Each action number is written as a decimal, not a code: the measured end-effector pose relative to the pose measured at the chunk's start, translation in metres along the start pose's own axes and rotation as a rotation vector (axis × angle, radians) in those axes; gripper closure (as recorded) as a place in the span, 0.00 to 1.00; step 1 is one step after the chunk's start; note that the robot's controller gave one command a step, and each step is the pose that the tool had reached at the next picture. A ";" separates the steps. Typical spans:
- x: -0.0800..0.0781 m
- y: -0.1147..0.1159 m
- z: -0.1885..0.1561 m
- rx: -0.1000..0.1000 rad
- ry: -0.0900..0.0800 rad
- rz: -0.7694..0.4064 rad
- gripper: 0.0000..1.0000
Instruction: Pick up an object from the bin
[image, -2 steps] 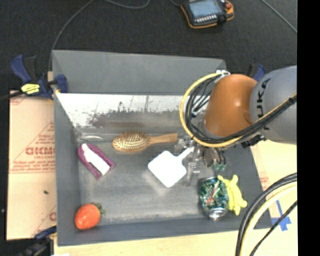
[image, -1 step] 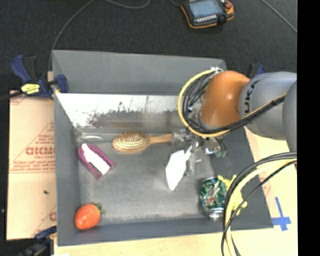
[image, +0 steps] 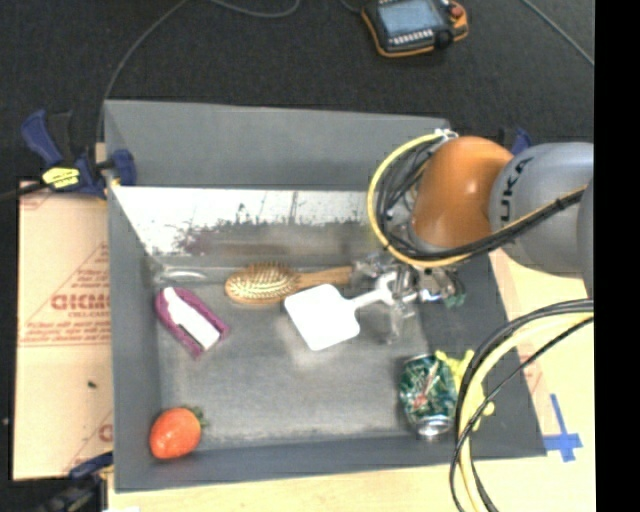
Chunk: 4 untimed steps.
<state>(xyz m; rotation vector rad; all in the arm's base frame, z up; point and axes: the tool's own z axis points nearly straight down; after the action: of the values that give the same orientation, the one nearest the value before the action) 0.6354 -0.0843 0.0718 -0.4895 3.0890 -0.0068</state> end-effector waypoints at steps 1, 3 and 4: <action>0.013 0.005 0.000 0.000 0.002 -0.235 0.00; 0.009 0.002 -0.002 0.002 -0.004 -0.204 1.00; 0.009 0.002 -0.002 0.002 -0.004 -0.203 1.00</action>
Offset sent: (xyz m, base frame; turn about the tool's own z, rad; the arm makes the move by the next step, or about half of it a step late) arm -0.0006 0.0001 0.0000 -0.0097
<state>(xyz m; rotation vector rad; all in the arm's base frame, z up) 0.6265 -0.0855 0.0736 -0.7993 3.0193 -0.0111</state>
